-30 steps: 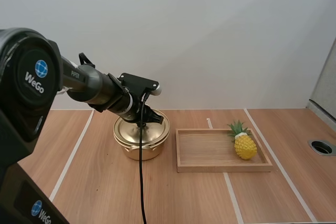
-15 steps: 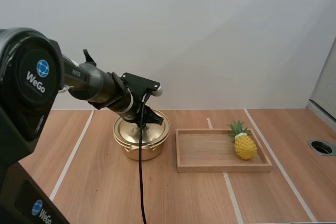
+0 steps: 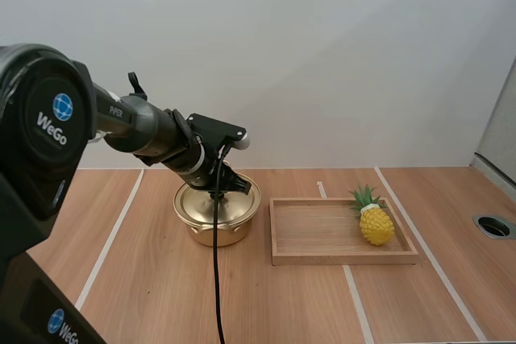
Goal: Open the pot, put the grape inside, and close it
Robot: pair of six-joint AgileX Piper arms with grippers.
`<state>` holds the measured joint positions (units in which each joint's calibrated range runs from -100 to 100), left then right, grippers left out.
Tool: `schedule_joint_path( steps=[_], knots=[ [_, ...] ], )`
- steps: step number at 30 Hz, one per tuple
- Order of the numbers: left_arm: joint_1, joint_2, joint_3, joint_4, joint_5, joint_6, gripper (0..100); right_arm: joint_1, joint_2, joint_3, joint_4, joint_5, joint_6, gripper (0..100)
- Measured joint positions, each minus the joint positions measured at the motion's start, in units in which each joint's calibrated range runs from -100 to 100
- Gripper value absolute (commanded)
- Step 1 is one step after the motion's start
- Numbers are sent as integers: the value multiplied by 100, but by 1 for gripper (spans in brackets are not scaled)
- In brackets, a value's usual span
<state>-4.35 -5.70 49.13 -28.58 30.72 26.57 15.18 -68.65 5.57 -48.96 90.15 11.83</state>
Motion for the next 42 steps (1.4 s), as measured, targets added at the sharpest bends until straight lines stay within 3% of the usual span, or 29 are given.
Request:
schedule_joint_path(
  steps=[6, 8, 11, 13, 14, 28, 39, 40, 42],
  knots=[
    [0, 0, 0, 0, 0, -19, 1, 0, 0, 0, 0, 0, 0, 0],
    [0, 0, 0, 10, 0, -79, 11, 0, 0, 0, 0, 0, 0, 0],
    [0, 0, 0, 32, 0, -287, 51, 0, 0, 0, 0, 0, 0, 0],
    [0, 0, 40, 76, 75, -349, 96, 0, 0, 0, 0, 0, 0, 0],
    [0, 0, 42, 91, 77, -364, 100, 0, 0, 0, 0, 0, 0, 0],
    [0, -524, -197, 47, -304, -337, 100, 0, 0, 0, 0, 0, 0, 0],
    [18, -1947, -1056, 44, -2313, -326, 100, -2, 0, 0, 0, 16, 0, 0],
    [39, -2081, -1166, 57, -2356, -317, 86, -2, 0, 0, 0, 16, 0, 0],
    [106, -2400, -1405, 85, -2367, -317, 40, -2, 0, 0, 22, 16, 0, 0]
  ],
)
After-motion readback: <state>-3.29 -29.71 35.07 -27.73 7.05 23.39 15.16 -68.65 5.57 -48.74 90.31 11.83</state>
